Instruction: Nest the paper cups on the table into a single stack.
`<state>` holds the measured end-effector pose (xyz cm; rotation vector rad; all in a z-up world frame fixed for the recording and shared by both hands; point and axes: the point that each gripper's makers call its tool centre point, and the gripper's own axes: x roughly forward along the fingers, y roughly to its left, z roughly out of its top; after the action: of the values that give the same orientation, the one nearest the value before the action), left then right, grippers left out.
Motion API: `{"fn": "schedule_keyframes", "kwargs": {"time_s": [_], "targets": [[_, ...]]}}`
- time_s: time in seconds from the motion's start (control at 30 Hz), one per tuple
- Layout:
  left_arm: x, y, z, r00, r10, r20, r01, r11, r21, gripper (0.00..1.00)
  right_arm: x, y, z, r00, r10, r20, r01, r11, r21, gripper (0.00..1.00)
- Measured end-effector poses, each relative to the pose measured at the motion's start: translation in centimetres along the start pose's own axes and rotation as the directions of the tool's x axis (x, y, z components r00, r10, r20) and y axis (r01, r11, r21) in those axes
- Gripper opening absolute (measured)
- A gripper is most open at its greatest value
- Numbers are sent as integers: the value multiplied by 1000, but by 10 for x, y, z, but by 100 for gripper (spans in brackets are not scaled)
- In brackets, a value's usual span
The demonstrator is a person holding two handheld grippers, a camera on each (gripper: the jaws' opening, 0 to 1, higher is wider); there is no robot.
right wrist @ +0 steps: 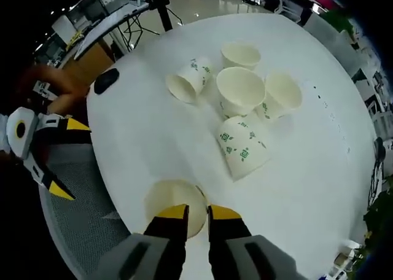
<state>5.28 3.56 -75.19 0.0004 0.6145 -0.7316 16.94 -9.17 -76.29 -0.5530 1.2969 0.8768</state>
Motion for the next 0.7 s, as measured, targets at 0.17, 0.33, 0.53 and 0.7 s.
{"fn": "schedule_keyframes", "kwargs": {"time_s": [0.17, 0.33, 0.53, 0.7], "targets": [[1, 0, -1, 1000, -2, -7, 2, 1000, 5, 66, -10, -1, 5, 998, 20, 64, -24, 998, 56, 10], [2, -1, -2, 1000, -4, -12, 5, 1000, 11, 66, -13, -1, 8, 991, 52, 124, -63, 994, 87, 14], [2, -1, -3, 1000, -2, -15, 3, 1000, 10, 66, -22, -15, 17, 975, 35, 222, -58, 994, 95, 20], [1, -2, -2, 1000, -2, -18, 2, 1000, 13, 67, -25, -25, 26, 948, 22, 318, -68, 989, 134, 26]]}}
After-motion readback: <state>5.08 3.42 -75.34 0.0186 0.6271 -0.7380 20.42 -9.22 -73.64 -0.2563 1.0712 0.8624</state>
